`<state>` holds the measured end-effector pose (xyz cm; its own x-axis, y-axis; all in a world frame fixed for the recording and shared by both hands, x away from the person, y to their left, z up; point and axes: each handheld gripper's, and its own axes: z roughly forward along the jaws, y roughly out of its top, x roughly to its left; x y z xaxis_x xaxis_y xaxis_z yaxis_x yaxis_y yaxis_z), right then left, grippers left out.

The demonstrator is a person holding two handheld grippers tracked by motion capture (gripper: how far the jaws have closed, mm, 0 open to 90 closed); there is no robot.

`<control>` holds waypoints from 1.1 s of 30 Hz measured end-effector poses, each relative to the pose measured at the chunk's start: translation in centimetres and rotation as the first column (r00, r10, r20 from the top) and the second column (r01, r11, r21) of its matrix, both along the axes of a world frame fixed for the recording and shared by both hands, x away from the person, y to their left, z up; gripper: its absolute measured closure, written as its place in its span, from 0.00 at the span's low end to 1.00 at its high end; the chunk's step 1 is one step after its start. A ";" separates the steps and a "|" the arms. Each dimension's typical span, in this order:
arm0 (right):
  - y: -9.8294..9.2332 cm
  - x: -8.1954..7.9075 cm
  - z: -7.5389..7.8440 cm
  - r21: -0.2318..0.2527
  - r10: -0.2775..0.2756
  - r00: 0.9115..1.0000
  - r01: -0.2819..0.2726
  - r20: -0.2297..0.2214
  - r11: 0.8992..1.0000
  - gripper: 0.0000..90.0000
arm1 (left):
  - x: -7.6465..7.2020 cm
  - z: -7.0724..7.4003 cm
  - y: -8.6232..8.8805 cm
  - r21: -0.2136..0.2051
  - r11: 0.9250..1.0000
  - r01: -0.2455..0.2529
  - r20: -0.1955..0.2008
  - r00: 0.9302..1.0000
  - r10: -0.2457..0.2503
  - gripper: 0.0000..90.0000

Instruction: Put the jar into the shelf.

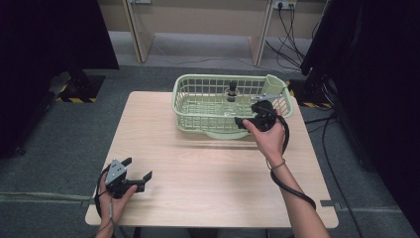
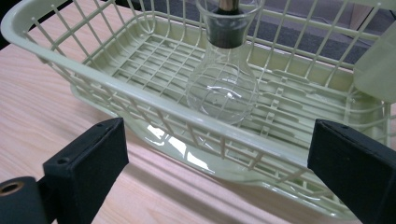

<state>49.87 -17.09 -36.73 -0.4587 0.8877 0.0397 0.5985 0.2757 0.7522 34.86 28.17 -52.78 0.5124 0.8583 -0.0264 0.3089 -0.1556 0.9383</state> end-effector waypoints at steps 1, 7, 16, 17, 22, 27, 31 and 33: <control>-0.1 -0.2 -0.1 -0.001 0.001 1.000 -0.001 -0.001 1.000 0.06 | 0.0 0.0 0.0 0.000 1.000 0.000 -0.001 1.000 0.000 0.02; -0.4 -1.0 -0.6 0.004 0.002 1.000 -0.002 0.000 1.000 0.06 | 0.0 0.0 0.0 0.000 1.000 0.000 0.000 1.000 0.000 0.02; -0.8 -2.1 -1.3 -0.012 0.004 1.000 -0.004 0.006 1.000 0.06 | 0.0 0.0 0.0 -0.001 1.000 0.000 0.002 1.000 0.000 0.02; -0.9 -2.2 -1.4 -0.014 0.003 1.000 -0.003 0.007 1.000 0.06 | 0.0 0.0 0.0 0.000 1.000 0.000 0.001 1.000 0.000 0.02; -1.4 -3.1 -2.0 -0.018 -0.003 1.000 0.003 0.010 1.000 0.06 | 0.0 0.0 0.0 0.000 1.000 -0.001 0.002 1.000 0.001 0.02; -1.8 -3.7 -2.5 -0.017 -0.005 1.000 0.005 0.008 1.000 0.06 | 0.0 0.0 0.0 -0.001 1.000 -0.001 0.002 1.000 0.001 0.02; -2.0 -4.2 -3.1 -0.017 -0.006 1.000 0.006 0.008 1.000 0.06 | 0.0 0.0 0.0 0.000 1.000 -0.001 0.001 1.000 0.001 0.02; -2.2 -4.5 -3.3 -0.018 -0.009 1.000 0.009 0.013 1.000 0.06 | 0.0 0.0 0.0 -0.002 1.000 -0.002 0.002 1.000 0.002 0.02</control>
<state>45.38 -19.30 -40.05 -0.4509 0.8924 0.0178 0.5917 0.2839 0.7545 34.85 28.19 -52.78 0.5109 0.8592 -0.0269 0.3076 -0.1535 0.9391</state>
